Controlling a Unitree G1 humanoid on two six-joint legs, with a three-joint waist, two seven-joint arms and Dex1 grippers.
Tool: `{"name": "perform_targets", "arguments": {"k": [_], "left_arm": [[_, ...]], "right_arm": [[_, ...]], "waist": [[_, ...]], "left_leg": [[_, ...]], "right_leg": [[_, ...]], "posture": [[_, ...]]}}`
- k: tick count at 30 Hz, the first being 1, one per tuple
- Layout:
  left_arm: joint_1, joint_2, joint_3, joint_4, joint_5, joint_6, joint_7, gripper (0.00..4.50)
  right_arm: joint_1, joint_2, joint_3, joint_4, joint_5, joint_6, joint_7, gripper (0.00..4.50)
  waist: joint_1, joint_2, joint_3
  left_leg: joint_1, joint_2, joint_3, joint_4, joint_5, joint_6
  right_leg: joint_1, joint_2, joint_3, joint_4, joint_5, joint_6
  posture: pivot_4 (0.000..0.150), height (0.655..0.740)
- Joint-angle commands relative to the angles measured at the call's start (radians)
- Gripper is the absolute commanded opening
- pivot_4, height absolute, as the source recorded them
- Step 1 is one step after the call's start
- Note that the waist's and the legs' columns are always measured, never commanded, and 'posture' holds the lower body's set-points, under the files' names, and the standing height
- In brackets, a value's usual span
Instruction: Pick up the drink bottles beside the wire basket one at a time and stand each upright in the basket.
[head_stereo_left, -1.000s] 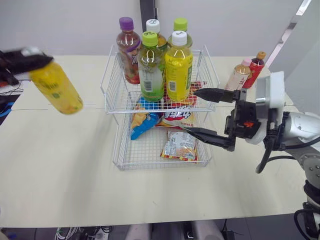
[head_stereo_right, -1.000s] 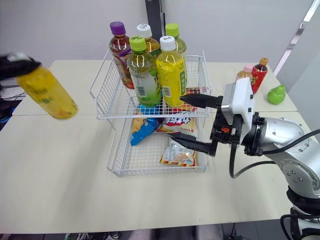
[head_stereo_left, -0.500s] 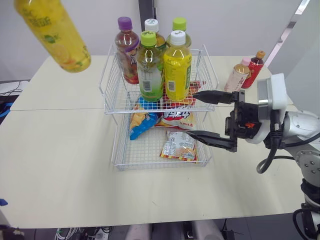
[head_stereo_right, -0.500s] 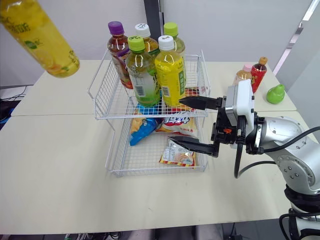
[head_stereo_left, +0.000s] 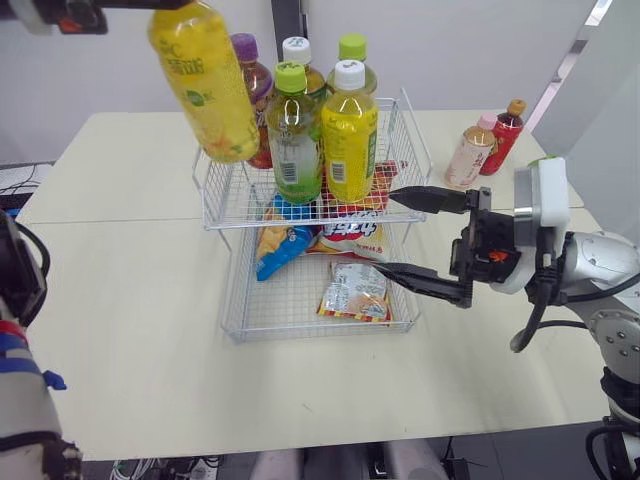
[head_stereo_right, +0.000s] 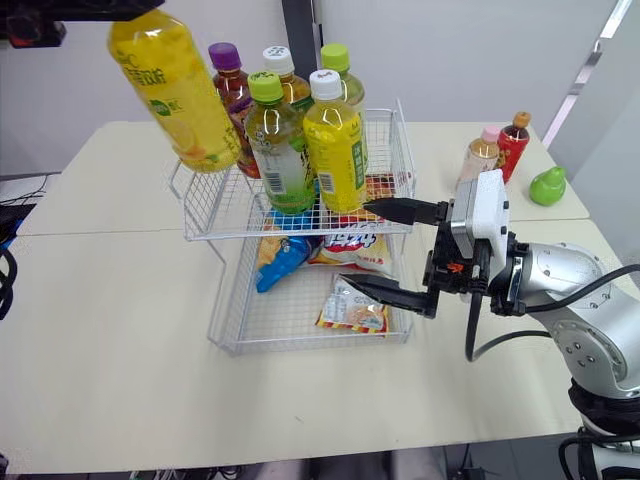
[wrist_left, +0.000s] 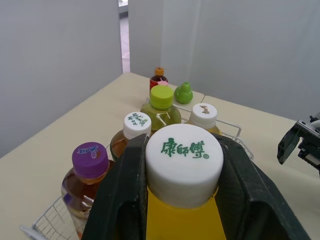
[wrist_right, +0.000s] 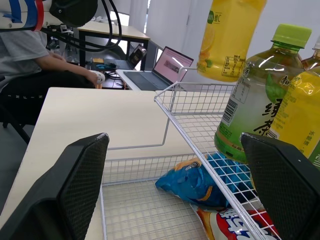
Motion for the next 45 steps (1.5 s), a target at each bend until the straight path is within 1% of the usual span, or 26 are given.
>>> {"name": "perform_targets", "arguments": {"k": [1,6,15,21,26,28,29,33,34,35,36,37,45], "left_arm": [[0.0,-0.002,0.008,-0.018,0.031,-0.074,-0.013,1.36],[0.047,-0.03,0.008,-0.011,0.073,-0.159,-0.005,1.36],[0.128,-0.082,0.028,-0.015,0.075,-0.166,0.027,1.36],[0.144,-0.113,0.03,-0.003,0.089,-0.192,0.057,1.36],[0.15,-0.123,0.027,-0.002,0.08,-0.148,0.04,1.36],[0.155,-0.118,0.017,-0.008,0.092,-0.16,0.031,2.06],[0.158,-0.116,0.013,-0.012,0.097,-0.168,0.028,2.26],[0.155,-0.116,0.029,-0.009,0.1,-0.182,0.038,3.43],[0.153,-0.114,0.03,-0.007,0.099,-0.181,0.037,3.82],[0.152,-0.11,0.032,-0.009,0.098,-0.179,0.034,4.02],[0.152,-0.107,0.033,-0.012,0.098,-0.177,0.033,4.31],[0.151,-0.099,0.036,-0.017,0.095,-0.171,0.029,4.47],[0.158,0.008,0.082,-0.111,0.06,-0.079,0.004,4.47]], "right_arm": [[-0.002,-0.001,-0.027,-0.032,0.01,-0.014,-0.012,4.5],[-0.006,0.002,-0.03,-0.033,0.009,-0.013,-0.025,4.5],[-0.028,0.014,-0.077,-0.036,0.04,0.001,-0.106,4.5],[-0.026,0.011,-0.071,-0.059,0.049,0.011,-0.134,4.5],[-0.016,-0.001,-0.069,-0.076,0.048,0.021,-0.136,4.5],[-0.014,-0.005,-0.071,-0.081,0.048,0.023,-0.136,4.5],[-0.014,-0.005,-0.072,-0.083,0.049,0.023,-0.138,4.5],[-0.004,-0.006,-0.079,-0.093,0.054,0.02,-0.144,4.5],[-0.002,-0.006,-0.08,-0.095,0.055,0.02,-0.145,4.5],[0.001,-0.007,-0.082,-0.098,0.056,0.02,-0.146,4.5],[0.002,-0.008,-0.084,-0.1,0.057,0.02,-0.147,4.5],[0.005,-0.009,-0.085,-0.103,0.058,0.02,-0.148,4.5],[0.031,-0.033,-0.108,-0.124,0.082,0.016,-0.155,4.5]], "waist": [[-0.001,0.0,0.0],[-0.001,0.0,0.0],[-0.001,0.0,0.0],[0.0,0.0,0.0],[0.0,0.0,0.0],[-0.001,0.0,0.0],[-0.001,0.0,0.0],[-0.001,0.0,0.0],[-0.001,0.0,0.0],[-0.001,0.0,0.0],[-0.001,0.0,0.0],[-0.001,0.0,0.0],[-0.005,0.0,0.0]], "left_leg": [[0.0,0.0,0.0,0.0,0.0,0.0],[0.0,0.0,0.0,0.0,0.0,0.0],[0.0,0.0,0.0,0.0,0.0,0.0],[0.0,-0.001,0.0,0.0,0.0,0.0],[0.0,-0.001,0.0,0.001,0.0,0.0],[0.0,-0.001,0.0,0.001,0.0,0.0],[0.0,-0.001,0.0,0.001,0.0,0.0],[0.0,-0.001,0.0,0.001,0.0,0.0],[0.0,-0.001,0.0,0.001,0.0,0.0],[0.0,-0.001,0.0,0.001,0.0,0.0],[0.0,-0.001,0.0,0.001,0.0,0.0],[0.0,-0.001,0.0,0.001,0.0,0.0],[0.0,-0.001,0.0,0.0,0.0,0.0]], "right_leg": [[0.0,0.0,0.0,0.0,0.0,0.0],[0.0,0.0,0.0,0.0,0.0,0.0],[0.0,0.0,0.0,0.0,0.0,0.0],[0.0,0.0,0.0,0.0,0.0,0.0],[0.0,-0.001,0.0,0.001,0.0,0.0],[0.0,-0.001,0.0,0.0,0.0,0.0],[0.0,-0.001,0.0,0.0,0.0,0.0],[0.0,-0.001,0.0,0.001,0.0,0.0],[0.0,-0.001,0.0,0.001,0.0,0.0],[0.0,-0.001,0.0,0.001,0.0,0.0],[0.0,-0.001,0.0,0.001,0.0,0.0],[0.0,-0.001,0.0,0.001,0.0,0.0],[0.0,-0.001,0.0,0.001,0.0,0.0]], "posture": [[0.15,0.74],[0.15,0.74],[0.15,0.74],[0.15,0.74],[0.15,0.74],[0.15,0.74],[0.15,0.74],[0.15,0.74],[0.15,0.74],[0.15,0.74],[0.15,0.74],[0.15,0.74],[0.15,0.74]]}}
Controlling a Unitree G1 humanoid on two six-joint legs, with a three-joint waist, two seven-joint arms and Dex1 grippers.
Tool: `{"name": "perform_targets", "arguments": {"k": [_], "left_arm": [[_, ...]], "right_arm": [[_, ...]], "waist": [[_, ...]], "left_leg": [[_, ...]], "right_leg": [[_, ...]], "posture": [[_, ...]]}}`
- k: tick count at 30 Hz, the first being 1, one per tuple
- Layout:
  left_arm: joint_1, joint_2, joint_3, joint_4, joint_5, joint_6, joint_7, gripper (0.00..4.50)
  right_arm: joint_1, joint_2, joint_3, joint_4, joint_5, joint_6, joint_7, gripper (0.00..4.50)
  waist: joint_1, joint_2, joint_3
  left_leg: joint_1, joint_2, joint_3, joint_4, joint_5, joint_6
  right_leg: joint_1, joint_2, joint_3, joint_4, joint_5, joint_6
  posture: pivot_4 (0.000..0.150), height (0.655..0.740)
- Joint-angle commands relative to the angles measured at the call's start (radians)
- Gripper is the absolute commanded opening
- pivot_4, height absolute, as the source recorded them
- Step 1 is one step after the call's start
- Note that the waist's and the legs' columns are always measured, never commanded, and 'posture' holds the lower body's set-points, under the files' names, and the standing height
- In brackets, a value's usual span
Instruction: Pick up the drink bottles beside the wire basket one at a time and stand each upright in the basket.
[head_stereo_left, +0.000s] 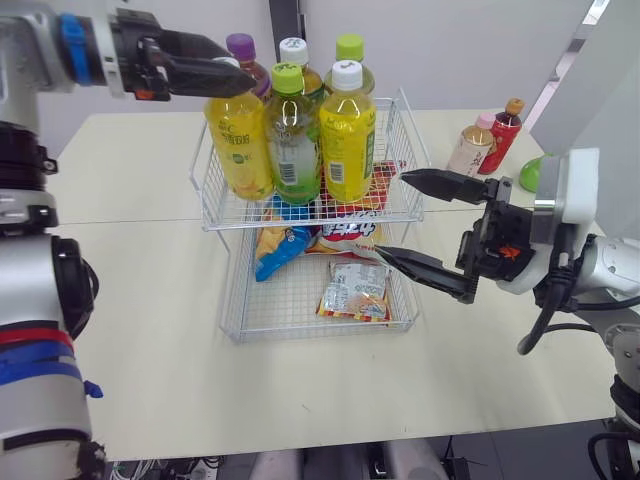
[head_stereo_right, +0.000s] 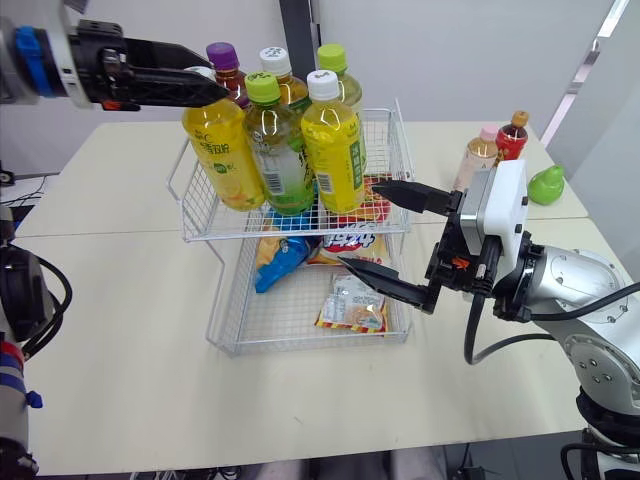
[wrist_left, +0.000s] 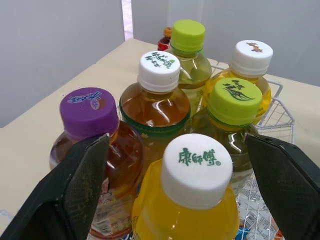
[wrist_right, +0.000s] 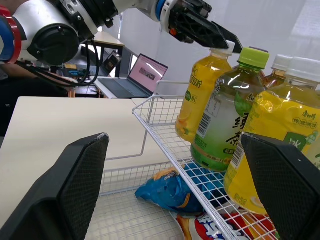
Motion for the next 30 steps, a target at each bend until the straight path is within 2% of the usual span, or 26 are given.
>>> {"name": "perform_targets", "arguments": {"k": [1,10,17,23,30], "left_arm": [[-0.004,0.061,0.042,-0.079,-0.019,0.015,-0.009,4.47],[0.134,0.189,0.164,-0.168,-0.027,-0.013,0.073,4.47],[0.522,0.289,0.439,-0.31,-0.014,-0.065,0.252,4.47],[0.855,0.209,0.674,-0.4,0.022,-0.19,0.426,4.47],[1.145,0.018,0.694,-0.465,0.112,-0.471,0.644,4.47]], "right_arm": [[-0.002,-0.021,-0.044,-0.034,0.021,-0.014,0.0,4.5],[-0.007,-0.074,-0.095,0.001,0.036,-0.025,0.055,4.5],[0.003,-0.212,-0.255,0.088,0.076,-0.004,0.148,4.5],[-0.154,-0.301,-0.191,0.4,-0.107,-0.09,0.244,4.5],[-0.154,-0.246,-0.146,0.614,-0.284,-0.23,0.277,4.5]], "waist": [[0.0,0.0,0.0],[0.0,0.0,0.0],[0.002,0.002,-0.001],[0.006,0.004,-0.003],[0.026,0.004,-0.003]], "left_leg": [[0.0,0.0,0.0,0.0,0.0,0.0],[0.001,0.0,0.0,0.0,0.0,0.0],[0.002,0.001,0.001,-0.001,0.0,0.0],[0.003,0.0,0.004,0.0,0.0,0.0],[0.005,0.0,0.006,-0.001,0.0,0.0]], "right_leg": [[0.0,0.0,0.0,0.0,0.0,0.0],[0.001,0.0,0.0,0.0,0.0,0.0],[0.001,0.0,0.001,0.0,0.0,0.0],[0.002,-0.002,0.003,0.0,0.0,0.0],[0.002,-0.007,0.004,0.0,0.001,-0.001]], "posture": [[0.15,0.74],[0.15,0.74],[0.15,0.74],[0.15,0.74],[0.15,0.74]]}}
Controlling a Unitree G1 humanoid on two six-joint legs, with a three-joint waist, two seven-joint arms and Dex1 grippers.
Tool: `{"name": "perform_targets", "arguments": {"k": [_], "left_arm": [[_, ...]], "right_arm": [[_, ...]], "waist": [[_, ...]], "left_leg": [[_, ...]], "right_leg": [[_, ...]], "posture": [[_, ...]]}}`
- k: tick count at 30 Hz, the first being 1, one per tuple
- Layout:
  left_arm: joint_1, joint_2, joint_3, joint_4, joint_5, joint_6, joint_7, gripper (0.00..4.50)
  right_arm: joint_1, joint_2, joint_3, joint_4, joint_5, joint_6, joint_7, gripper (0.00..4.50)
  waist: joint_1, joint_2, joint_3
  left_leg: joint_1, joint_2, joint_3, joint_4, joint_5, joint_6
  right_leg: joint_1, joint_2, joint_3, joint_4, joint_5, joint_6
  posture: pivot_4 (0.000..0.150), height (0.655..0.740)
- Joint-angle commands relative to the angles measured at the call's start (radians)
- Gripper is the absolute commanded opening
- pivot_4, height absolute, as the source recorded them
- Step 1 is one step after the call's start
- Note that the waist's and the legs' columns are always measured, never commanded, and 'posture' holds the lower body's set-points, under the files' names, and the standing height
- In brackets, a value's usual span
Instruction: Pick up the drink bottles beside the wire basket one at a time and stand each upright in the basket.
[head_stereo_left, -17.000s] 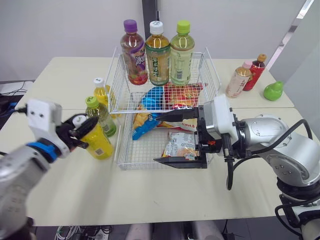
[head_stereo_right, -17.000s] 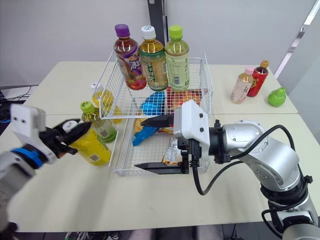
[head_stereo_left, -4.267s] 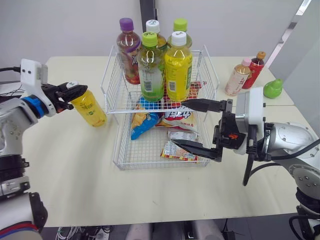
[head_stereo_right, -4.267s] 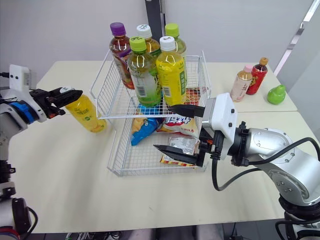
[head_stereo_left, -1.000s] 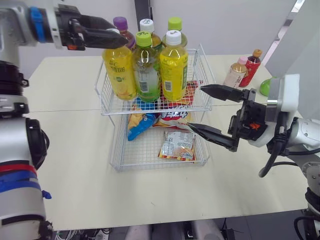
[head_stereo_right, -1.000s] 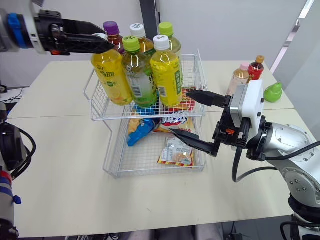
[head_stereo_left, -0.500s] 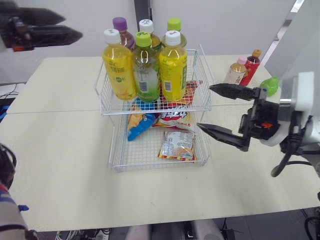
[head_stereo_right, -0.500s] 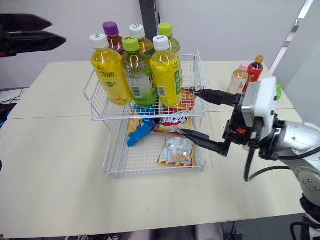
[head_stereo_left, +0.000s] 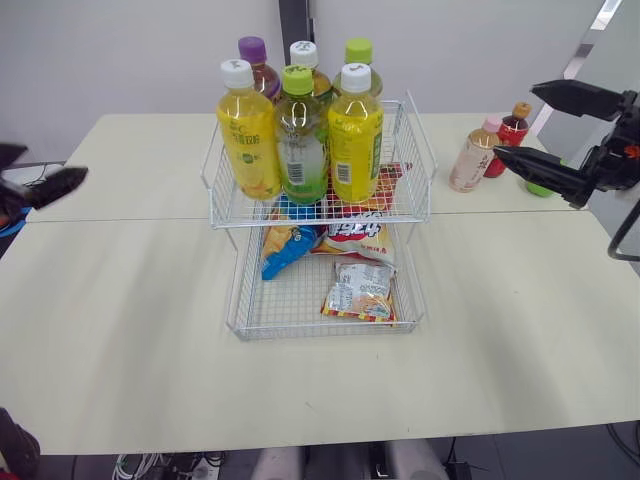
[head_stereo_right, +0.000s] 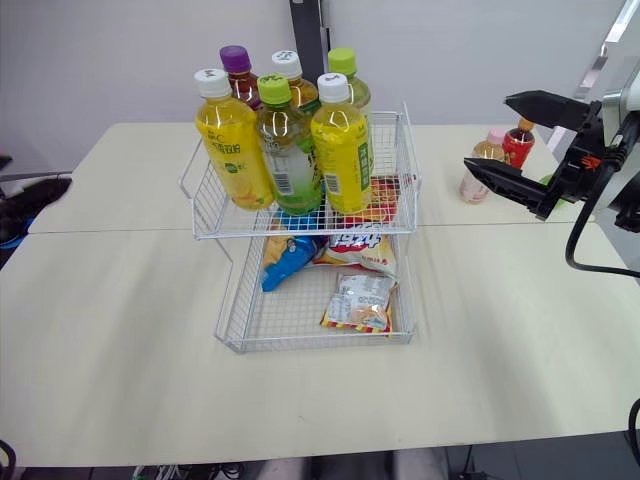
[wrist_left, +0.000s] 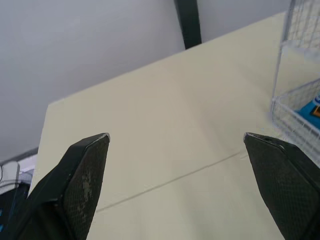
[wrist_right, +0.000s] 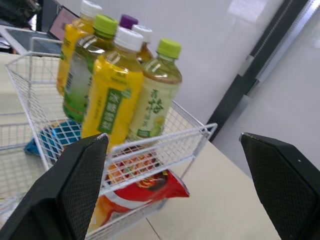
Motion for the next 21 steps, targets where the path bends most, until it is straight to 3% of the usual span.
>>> {"name": "perform_targets", "arguments": {"k": [1,12,21], "left_arm": [[0.057,-0.055,0.012,-0.035,0.036,-0.148,0.1,4.47],[0.179,-0.295,-0.052,-0.015,0.087,-0.343,0.362,4.47],[0.191,-0.331,-0.094,0.1,0.104,-0.464,0.446,4.47]], "right_arm": [[0.029,0.02,-0.006,0.057,-0.08,-0.093,0.013,4.5],[0.213,0.185,0.018,0.22,-0.343,-0.386,-0.091,4.5],[0.218,0.263,0.036,0.428,-0.443,-0.535,-0.149,4.5]], "waist": [[0.001,0.0,0.0],[0.002,0.0,-0.001],[0.001,0.0,-0.001]], "left_leg": [[0.0,0.0,0.0,0.0,0.0,0.0],[0.001,-0.001,0.003,0.0,0.0,0.0],[0.004,-0.001,0.004,0.0,0.0,0.0]], "right_leg": [[0.0,0.0,0.0,0.0,0.0,0.0],[0.0,-0.003,0.0,0.0,0.001,0.001],[0.002,0.001,0.0,0.0,0.001,0.0]], "posture": [[0.15,0.74],[0.15,0.74],[0.15,0.74]]}}
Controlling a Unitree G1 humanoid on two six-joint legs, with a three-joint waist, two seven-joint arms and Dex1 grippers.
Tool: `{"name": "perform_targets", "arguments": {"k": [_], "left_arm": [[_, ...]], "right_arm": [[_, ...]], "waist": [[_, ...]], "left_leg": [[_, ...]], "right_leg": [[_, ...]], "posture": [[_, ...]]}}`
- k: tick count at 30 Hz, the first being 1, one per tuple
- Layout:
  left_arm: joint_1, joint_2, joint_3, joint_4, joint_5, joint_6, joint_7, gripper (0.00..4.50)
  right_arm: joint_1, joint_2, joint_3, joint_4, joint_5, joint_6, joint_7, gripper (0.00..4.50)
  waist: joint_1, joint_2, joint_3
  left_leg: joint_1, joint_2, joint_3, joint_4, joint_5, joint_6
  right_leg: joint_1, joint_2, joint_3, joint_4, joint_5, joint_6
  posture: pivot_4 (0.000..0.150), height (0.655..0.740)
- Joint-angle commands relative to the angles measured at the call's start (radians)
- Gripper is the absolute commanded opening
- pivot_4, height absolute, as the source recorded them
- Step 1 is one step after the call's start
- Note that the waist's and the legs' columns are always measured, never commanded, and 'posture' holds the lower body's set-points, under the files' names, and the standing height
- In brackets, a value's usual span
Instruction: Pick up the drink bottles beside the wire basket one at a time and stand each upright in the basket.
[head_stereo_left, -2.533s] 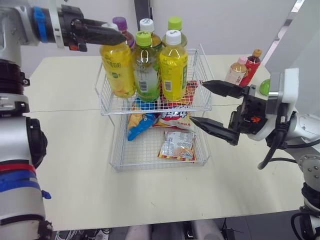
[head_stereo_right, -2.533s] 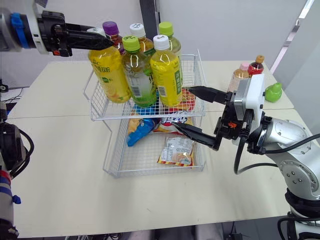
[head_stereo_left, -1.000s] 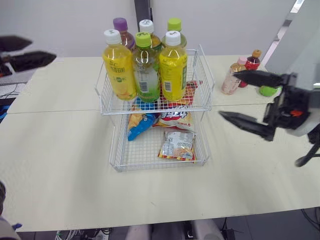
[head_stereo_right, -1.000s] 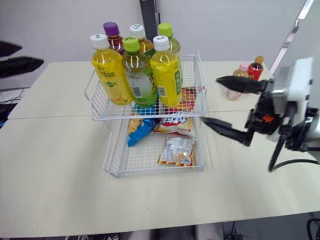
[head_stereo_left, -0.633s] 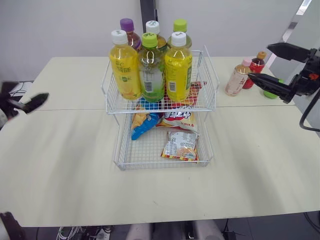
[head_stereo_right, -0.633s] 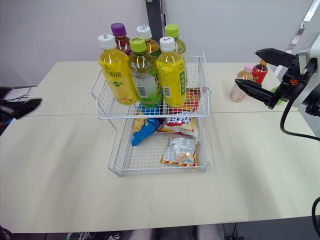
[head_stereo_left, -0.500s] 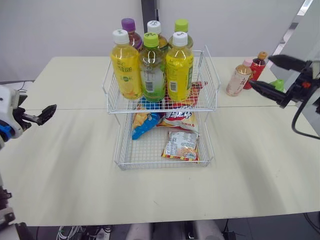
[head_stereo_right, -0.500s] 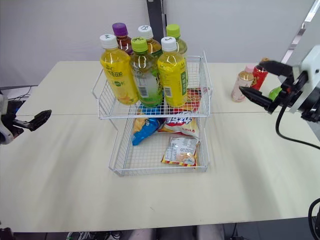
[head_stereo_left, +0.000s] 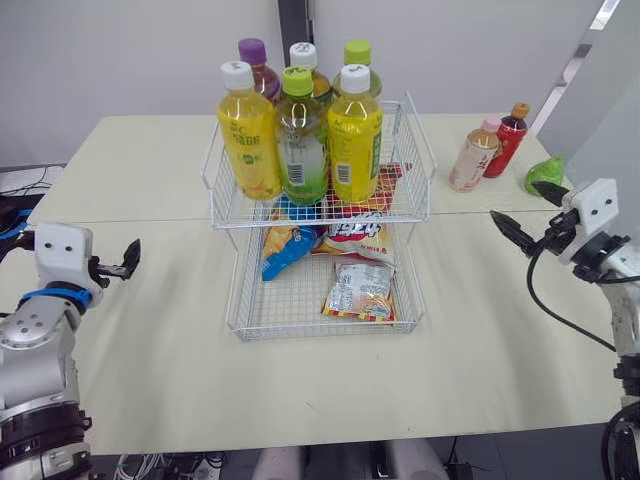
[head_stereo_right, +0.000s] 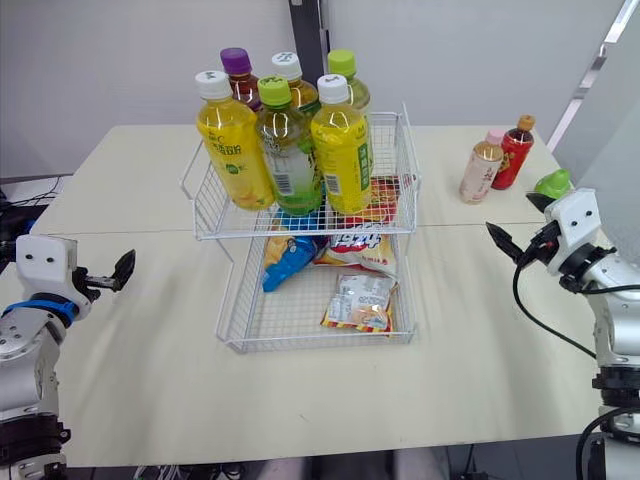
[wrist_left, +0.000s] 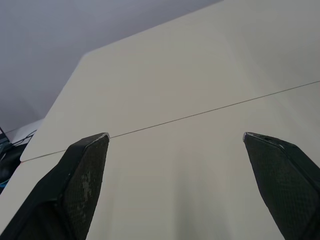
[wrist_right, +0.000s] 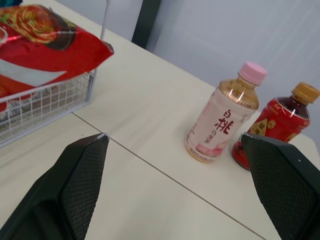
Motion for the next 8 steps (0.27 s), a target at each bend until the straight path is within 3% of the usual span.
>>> {"name": "perform_targets", "arguments": {"k": [1,8], "left_arm": [[0.009,-0.002,0.005,0.016,0.003,-0.05,0.038,4.47],[0.036,-0.04,0.016,0.02,-0.044,-0.054,0.062,4.47]], "right_arm": [[0.01,0.002,-0.005,0.013,-0.021,-0.059,-0.004,4.5],[0.021,0.024,0.01,0.041,-0.041,-0.089,-0.006,4.5]], "waist": [[0.0,0.0,0.0],[0.0,0.0,0.0]], "left_leg": [[0.0,0.0,0.0,0.0,0.0,0.0],[0.001,0.0,0.0,0.0,0.0,0.0]], "right_leg": [[0.0,0.0,0.0,0.0,0.0,0.0],[0.001,0.0,0.0,0.0,0.0,0.0]], "posture": [[0.15,0.74],[0.15,0.74]]}}
